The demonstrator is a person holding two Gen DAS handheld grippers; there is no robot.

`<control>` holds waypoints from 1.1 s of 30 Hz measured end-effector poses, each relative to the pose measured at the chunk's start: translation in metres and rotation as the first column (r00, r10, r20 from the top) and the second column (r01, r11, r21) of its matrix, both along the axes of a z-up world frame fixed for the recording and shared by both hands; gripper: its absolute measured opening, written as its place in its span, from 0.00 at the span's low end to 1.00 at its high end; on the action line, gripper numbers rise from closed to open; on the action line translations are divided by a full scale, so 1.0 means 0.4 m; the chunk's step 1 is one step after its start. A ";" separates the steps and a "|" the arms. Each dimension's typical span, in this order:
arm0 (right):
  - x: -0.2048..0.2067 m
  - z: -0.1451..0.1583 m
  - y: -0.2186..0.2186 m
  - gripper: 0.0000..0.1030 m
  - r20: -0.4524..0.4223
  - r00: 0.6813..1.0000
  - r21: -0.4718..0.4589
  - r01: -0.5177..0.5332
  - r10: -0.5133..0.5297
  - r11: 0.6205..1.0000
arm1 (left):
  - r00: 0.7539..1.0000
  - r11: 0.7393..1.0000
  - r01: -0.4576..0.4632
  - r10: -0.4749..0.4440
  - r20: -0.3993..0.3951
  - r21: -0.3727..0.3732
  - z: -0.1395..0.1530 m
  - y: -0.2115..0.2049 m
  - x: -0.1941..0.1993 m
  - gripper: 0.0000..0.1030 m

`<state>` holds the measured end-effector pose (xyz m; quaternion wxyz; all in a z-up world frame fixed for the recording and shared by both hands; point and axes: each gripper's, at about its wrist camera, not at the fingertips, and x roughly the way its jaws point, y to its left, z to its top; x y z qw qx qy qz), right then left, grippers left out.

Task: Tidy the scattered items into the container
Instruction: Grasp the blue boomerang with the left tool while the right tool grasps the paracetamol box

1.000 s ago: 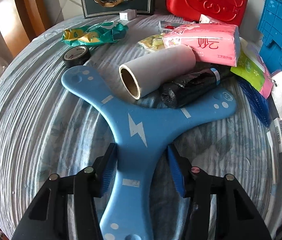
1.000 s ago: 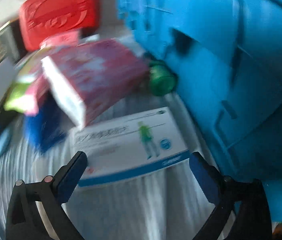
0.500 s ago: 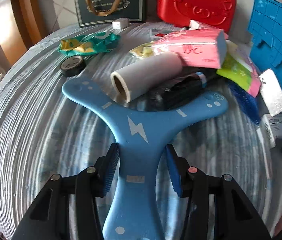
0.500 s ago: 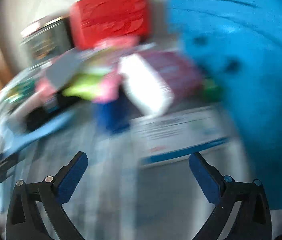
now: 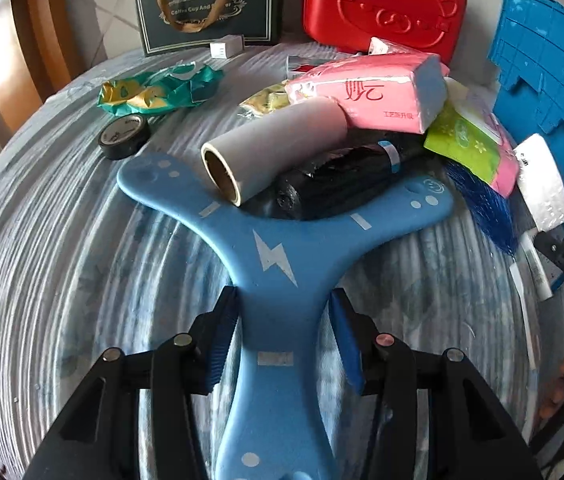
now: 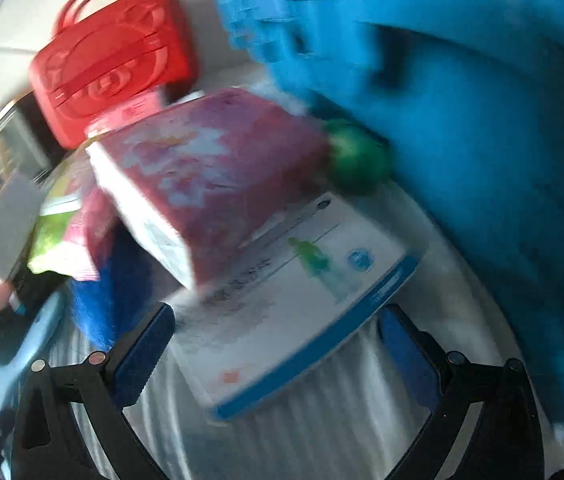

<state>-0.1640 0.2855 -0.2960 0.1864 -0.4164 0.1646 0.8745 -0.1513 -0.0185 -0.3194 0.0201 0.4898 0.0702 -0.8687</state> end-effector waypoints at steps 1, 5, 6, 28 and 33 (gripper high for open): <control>-0.014 -0.002 -0.011 1.00 0.007 0.999 0.008 -0.053 0.052 0.999 | 1.000 1.000 -0.006 0.006 -0.001 0.006 -0.001 -0.005 -0.006 0.45; -0.040 -0.026 -0.126 1.00 0.029 0.943 0.084 -0.333 0.331 0.939 | 1.000 1.000 -0.017 0.017 -0.021 -0.006 0.002 -0.005 -0.027 0.45; -0.040 -0.030 -0.136 0.99 0.017 0.933 0.060 -0.359 0.359 0.931 | 0.999 1.000 -0.019 0.019 -0.026 -0.006 0.005 -0.005 -0.032 0.45; 0.024 -0.125 -0.200 0.98 0.072 0.883 -0.102 -0.456 0.464 0.884 | 0.997 1.000 -0.003 0.004 -0.080 0.007 0.057 -0.032 -0.039 0.32; 0.088 -0.146 -0.226 0.98 0.093 0.891 -0.001 -0.446 0.444 0.895 | 1.000 0.996 -0.004 0.005 0.011 -0.088 0.019 -0.027 -0.077 0.51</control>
